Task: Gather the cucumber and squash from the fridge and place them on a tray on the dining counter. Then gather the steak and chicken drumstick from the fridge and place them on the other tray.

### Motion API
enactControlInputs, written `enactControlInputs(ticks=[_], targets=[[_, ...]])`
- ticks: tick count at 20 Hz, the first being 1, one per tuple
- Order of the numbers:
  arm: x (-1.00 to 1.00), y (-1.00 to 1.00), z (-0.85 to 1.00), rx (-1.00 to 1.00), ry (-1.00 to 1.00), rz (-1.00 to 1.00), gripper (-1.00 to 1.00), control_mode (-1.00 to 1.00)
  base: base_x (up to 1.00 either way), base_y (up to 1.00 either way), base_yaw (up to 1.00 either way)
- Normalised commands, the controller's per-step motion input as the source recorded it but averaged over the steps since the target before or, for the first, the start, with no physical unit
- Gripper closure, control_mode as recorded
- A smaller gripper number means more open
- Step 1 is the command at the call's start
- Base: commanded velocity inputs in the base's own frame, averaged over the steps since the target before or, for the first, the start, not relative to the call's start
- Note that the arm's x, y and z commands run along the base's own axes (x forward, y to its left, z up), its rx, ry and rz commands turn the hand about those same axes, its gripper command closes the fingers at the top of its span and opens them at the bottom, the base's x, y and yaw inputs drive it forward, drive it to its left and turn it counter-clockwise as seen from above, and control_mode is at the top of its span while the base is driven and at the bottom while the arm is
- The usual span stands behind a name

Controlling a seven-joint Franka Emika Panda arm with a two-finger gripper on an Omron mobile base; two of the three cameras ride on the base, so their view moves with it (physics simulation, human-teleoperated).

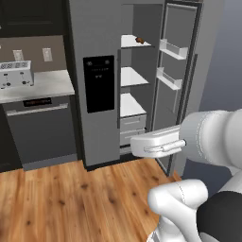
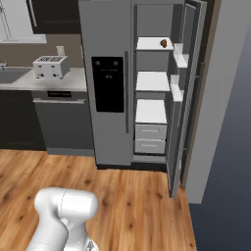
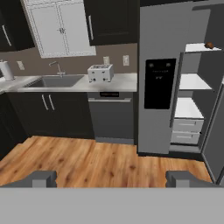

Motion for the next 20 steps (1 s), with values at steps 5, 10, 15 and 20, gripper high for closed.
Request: enactControlInputs(ticks=[5, 10, 15, 20], targets=[[0.0, 0.0, 0.0, 0.0, 0.0, 0.0, -1.0, 1.0, 1.0, 0.0, -0.2], [0.0, 0.0, 0.0, 0.0, 0.0, 0.0, -1.0, 1.0, 0.98, -0.08, -0.19], [0.0, 0.0, 0.0, 0.0, 0.0, 0.0, -1.0, 1.0, 0.74, -0.44, -0.15], [0.0, 0.0, 0.0, 0.0, 0.0, 0.0, -1.0, 1.0, 0.64, -0.57, -0.18]])
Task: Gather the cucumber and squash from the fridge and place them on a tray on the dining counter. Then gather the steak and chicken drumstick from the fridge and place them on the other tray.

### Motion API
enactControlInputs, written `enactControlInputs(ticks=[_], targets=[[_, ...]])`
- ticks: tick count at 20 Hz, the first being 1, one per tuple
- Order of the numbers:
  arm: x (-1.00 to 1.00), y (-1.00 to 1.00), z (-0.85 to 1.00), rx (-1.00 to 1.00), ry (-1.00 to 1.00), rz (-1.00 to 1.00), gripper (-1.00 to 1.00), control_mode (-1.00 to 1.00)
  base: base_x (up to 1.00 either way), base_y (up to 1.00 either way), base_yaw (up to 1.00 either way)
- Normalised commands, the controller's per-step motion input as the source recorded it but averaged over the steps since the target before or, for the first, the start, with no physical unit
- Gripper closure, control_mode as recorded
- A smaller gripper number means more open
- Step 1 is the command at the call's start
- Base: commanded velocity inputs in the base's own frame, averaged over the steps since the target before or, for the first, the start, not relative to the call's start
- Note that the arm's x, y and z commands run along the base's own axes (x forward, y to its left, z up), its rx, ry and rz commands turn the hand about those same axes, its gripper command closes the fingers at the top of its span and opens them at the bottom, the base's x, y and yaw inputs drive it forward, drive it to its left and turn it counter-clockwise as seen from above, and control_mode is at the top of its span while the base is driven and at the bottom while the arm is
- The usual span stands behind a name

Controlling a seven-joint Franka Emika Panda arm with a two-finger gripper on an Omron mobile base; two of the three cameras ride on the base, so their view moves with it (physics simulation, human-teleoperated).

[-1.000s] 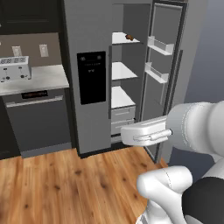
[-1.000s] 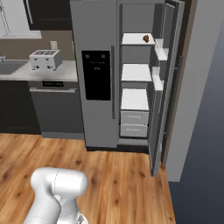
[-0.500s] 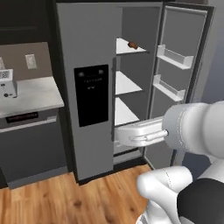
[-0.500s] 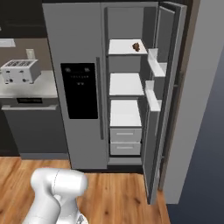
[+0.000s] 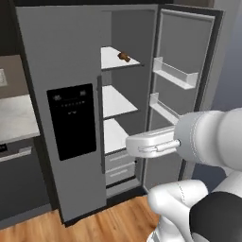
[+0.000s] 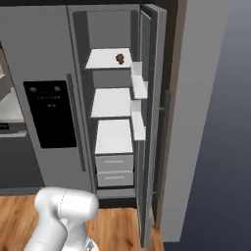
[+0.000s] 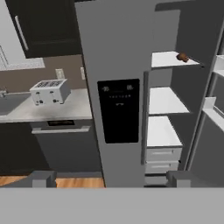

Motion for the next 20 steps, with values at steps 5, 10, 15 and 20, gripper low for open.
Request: enactControlInputs(ticks=[5, 10, 15, 20], targets=[[0.0, 0.0, 0.0, 0.0, 0.0, 0.0, -1.0, 1.0, 0.76, -0.27, -0.13], [0.0, 0.0, 0.0, 0.0, 0.0, 0.0, -1.0, 1.0, 0.72, 0.51, -0.02], [0.0, 0.0, 0.0, 0.0, 0.0, 0.0, -1.0, 1.0, 0.27, 0.21, 0.01], [0.0, 0.0, 0.0, 0.0, 0.0, 0.0, -1.0, 1.0, 0.41, -0.5, 0.13]])
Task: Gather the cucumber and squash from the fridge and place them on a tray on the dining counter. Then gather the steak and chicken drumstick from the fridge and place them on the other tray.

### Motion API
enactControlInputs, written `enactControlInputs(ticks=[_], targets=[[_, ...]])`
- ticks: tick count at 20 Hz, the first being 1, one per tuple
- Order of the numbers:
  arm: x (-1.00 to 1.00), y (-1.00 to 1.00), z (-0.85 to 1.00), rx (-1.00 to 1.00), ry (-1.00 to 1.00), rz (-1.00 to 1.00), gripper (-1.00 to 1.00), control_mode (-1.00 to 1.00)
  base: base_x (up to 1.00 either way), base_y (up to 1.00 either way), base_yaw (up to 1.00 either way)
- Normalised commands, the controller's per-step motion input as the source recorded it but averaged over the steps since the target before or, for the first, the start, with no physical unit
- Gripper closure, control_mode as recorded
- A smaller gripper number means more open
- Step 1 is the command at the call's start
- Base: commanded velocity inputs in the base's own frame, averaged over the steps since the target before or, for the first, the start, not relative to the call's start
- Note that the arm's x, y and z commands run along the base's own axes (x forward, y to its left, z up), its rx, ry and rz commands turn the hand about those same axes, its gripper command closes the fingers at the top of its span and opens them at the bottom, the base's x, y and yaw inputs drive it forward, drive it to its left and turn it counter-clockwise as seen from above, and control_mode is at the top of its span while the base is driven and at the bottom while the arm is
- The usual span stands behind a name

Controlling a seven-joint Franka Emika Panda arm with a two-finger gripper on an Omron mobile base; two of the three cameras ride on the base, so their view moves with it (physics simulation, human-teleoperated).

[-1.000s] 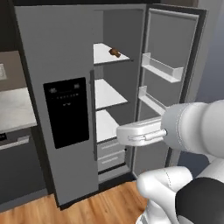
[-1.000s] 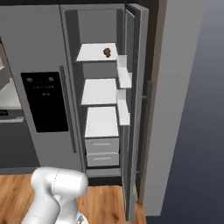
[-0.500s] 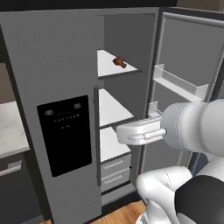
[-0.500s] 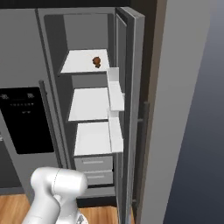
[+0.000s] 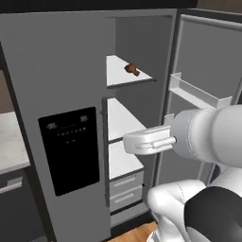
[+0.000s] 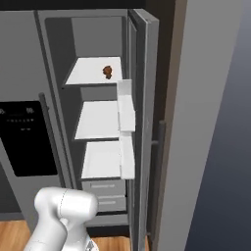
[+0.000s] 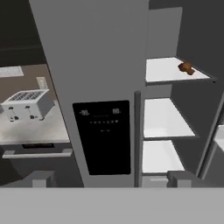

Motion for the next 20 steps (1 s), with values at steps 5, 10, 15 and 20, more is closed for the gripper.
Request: enactControlInputs(ticks=[5, 10, 15, 20], targets=[[0.0, 0.0, 0.0, 0.0, 0.0, 0.0, -1.0, 1.0, 0.73, -0.12, 0.12], [0.0, 0.0, 0.0, 0.0, 0.0, 0.0, -1.0, 1.0, 0.87, 0.52, 0.0], [0.0, 0.0, 0.0, 0.0, 0.0, 0.0, -1.0, 1.0, 0.78, 0.1, 0.0], [0.0, 0.0, 0.0, 0.0, 0.0, 0.0, -1.0, 1.0, 0.58, -0.1, 0.0]])
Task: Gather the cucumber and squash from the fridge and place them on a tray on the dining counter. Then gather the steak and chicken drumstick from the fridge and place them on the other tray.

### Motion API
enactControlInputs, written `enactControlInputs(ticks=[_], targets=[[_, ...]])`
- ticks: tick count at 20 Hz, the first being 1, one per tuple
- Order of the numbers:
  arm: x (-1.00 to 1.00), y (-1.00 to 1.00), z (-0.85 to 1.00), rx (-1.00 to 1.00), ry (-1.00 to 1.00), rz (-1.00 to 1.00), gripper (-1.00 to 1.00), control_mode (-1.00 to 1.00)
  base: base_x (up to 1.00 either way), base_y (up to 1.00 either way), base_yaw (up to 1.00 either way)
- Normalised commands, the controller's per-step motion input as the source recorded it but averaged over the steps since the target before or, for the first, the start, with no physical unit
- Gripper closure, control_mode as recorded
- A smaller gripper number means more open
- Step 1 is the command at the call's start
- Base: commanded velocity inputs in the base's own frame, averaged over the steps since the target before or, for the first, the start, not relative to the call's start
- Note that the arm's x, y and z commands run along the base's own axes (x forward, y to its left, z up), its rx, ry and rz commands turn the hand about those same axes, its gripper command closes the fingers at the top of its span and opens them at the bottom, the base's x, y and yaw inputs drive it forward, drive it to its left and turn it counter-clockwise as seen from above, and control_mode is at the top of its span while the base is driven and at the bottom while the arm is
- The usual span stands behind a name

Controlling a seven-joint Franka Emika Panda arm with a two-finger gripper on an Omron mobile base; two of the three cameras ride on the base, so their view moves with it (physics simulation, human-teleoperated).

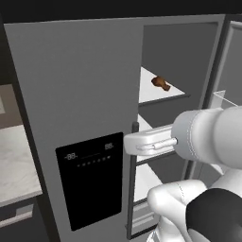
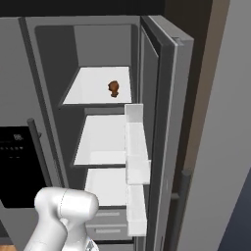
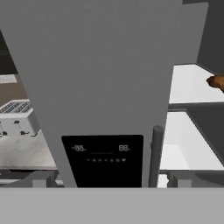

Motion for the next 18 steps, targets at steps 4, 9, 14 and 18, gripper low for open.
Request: enactControlInputs(ticks=[4, 9, 14, 18], targets=[[0.0, 0.0, 0.0, 0.0, 0.0, 0.0, -1.0, 1.0, 0.24, -0.29, -0.11], [0.0, 0.0, 0.0, 0.0, 0.0, 0.0, -1.0, 1.0, 0.32, -0.03, -0.26], [0.0, 0.0, 0.0, 0.0, 0.0, 0.0, -1.0, 1.0, 0.23, -0.06, -0.37], [0.0, 0.0, 0.0, 0.0, 0.0, 0.0, -1.0, 1.0, 0.12, -0.14, -0.27]])
